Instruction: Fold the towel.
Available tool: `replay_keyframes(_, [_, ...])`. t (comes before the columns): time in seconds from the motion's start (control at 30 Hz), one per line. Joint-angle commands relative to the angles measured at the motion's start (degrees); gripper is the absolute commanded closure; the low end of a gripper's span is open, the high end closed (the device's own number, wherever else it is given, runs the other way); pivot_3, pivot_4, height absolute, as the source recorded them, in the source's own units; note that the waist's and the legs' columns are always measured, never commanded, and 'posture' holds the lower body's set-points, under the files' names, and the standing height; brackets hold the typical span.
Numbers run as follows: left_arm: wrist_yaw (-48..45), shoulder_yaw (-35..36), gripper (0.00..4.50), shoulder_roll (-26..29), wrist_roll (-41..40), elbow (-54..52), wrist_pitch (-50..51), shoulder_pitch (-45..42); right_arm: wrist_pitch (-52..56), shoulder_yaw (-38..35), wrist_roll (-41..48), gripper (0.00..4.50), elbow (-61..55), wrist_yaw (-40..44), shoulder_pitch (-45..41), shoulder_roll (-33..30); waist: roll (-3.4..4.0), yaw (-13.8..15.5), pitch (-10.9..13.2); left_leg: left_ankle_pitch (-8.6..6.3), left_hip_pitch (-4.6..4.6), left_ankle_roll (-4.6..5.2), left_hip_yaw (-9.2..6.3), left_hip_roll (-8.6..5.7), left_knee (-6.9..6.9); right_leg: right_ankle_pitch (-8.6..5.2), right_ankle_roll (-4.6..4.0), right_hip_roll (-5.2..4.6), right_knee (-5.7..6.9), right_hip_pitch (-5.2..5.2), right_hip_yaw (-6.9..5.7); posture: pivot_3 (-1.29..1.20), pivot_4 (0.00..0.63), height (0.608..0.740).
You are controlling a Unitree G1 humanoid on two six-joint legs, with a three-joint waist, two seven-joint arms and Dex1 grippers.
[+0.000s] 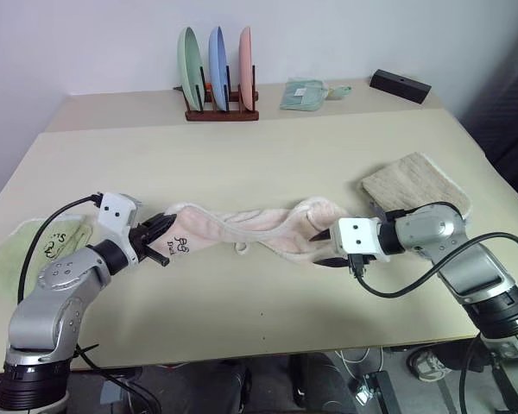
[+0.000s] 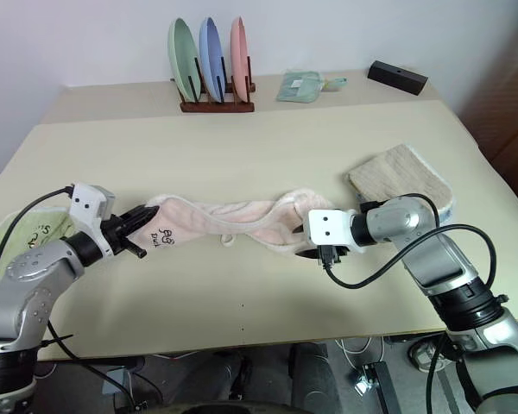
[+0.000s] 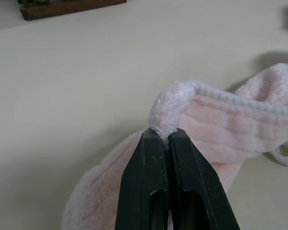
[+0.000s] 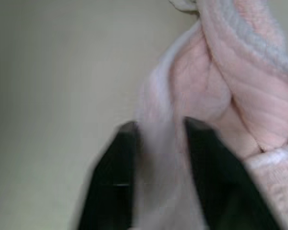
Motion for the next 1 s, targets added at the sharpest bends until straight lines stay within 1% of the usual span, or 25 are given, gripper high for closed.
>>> replay_keyframes(0.03, [-0.2,-0.4,4.50,-0.1,0.3,-0.2,-1.6,-1.1,5.5,-4.9,5.5,1.31,-6.2,-0.4,-0.2,-0.6,-0.03,0.0,0.0,0.00,0.00,0.00,0.00,0.00,0.00,0.00,0.00,0.00,0.00,0.00,0.00,0.00,0.150,0.740])
replay_keyframes(0.1, [-0.2,-0.9,4.50,-0.5,0.4,-0.2,-1.7,-1.2,9.8,-7.6,9.4,1.31,-8.5,-1.0,-1.2,0.0,-0.03,0.0,0.0,-0.01,-0.02,0.02,0.00,0.00,0.00,0.00,0.00,-0.01,-0.02,-0.01,0.00,0.00,0.150,0.740])
replay_keyframes(0.2, [-0.1,-1.2,4.50,-0.7,0.4,-0.3,-1.7,-1.1,12.4,-9.1,10.8,1.31,-9.1,-2.9,-2.4,0.4,-0.06,0.0,0.0,-0.02,-0.02,0.03,0.00,0.00,0.00,0.00,0.00,-0.01,-0.02,0.00,0.00,0.00,0.150,0.740])
replay_keyframes(0.27, [0.0,-1.3,4.50,-0.9,0.3,-0.3,-1.7,-1.0,10.7,-7.9,6.7,1.31,-6.3,-6.2,-3.0,0.5,-0.06,0.0,0.0,-0.02,0.00,0.03,0.00,0.00,-0.01,0.00,0.00,-0.01,-0.02,0.00,0.00,0.00,0.150,0.740])
replay_keyframes(0.37, [0.2,-1.3,4.50,-1.1,0.4,-0.3,-1.8,-0.9,7.4,-5.9,1.9,1.31,-3.4,-9.1,-2.4,0.2,-0.07,0.0,0.0,-0.02,-0.01,0.03,0.03,0.00,-0.01,0.00,0.00,-0.01,-0.02,0.00,0.00,0.00,0.150,0.740])
replay_keyframes(0.43, [0.3,-1.3,4.50,-1.3,0.3,-0.4,-1.7,-1.0,2.8,-3.5,-2.8,1.31,-0.7,-11.6,-0.3,0.1,-0.08,0.0,0.0,-0.02,-0.01,0.03,0.05,0.00,0.00,0.00,0.01,-0.02,-0.02,-0.01,0.00,0.00,0.150,0.740])
replay_keyframes(0.5, [0.4,-1.4,4.50,-1.5,0.4,-0.6,-1.8,-0.9,-2.3,-1.5,-8.2,1.31,3.0,-16.3,1.2,1.0,-0.12,0.0,0.0,-0.02,0.00,0.03,0.04,0.00,-0.02,0.00,0.01,-0.01,-0.01,-0.01,0.00,0.00,0.150,0.740])
replay_keyframes(0.6, [0.4,-1.4,4.50,-1.6,0.4,-0.6,-1.7,-0.8,-6.8,-0.9,-11.2,1.31,5.9,-19.6,1.9,2.0,-0.11,0.0,0.0,-0.02,-0.01,0.03,0.10,0.00,-0.01,0.01,0.02,-0.02,-0.01,-0.03,0.04,0.00,0.150,0.740])
replay_keyframes(0.77, [0.4,-1.4,4.50,-1.6,0.5,-0.5,-1.7,-1.0,-12.9,0.4,-16.5,1.31,10.3,-23.5,1.9,2.0,-0.12,-0.1,0.0,-0.02,0.02,0.02,0.14,0.01,-0.02,0.01,0.02,0.02,0.02,-0.05,0.10,0.00,0.150,0.740])
replay_keyframes(0.83, [0.4,-1.4,4.50,-1.6,0.5,-0.6,-1.7,-1.0,-14.2,0.2,-17.4,1.81,11.7,-24.9,1.7,2.6,-0.13,-0.1,0.0,-0.01,0.02,0.02,0.15,0.01,-0.02,0.01,0.02,0.02,0.02,-0.05,0.10,0.00,0.150,0.740])
replay_keyframes(0.87, [0.4,-1.4,4.50,-1.6,0.4,-0.6,-1.7,-1.0,-14.6,0.1,-17.6,2.14,12.2,-25.4,1.6,3.0,-0.13,-0.1,0.0,-0.02,0.02,0.02,0.15,0.01,-0.02,0.01,0.02,0.02,0.02,-0.04,0.10,0.00,0.150,0.740])
replay_keyframes(0.9, [0.4,-1.4,4.50,-1.5,0.5,-0.6,-1.7,-1.0,-15.1,0.1,-17.9,2.59,12.5,-25.7,1.4,3.3,-0.13,-0.1,0.0,-0.01,0.02,0.02,0.16,0.01,-0.02,0.01,0.02,0.02,0.02,-0.04,0.10,0.00,0.150,0.740])
replay_keyframes(1.0, [0.4,-1.5,4.50,-1.6,0.5,-0.8,-1.7,-0.9,-16.7,0.1,-18.7,4.21,13.3,-26.1,1.1,3.6,-0.13,-0.1,0.0,-0.01,0.02,0.02,0.16,0.01,-0.02,0.02,0.02,0.03,0.02,-0.04,0.11,0.00,0.150,0.740])
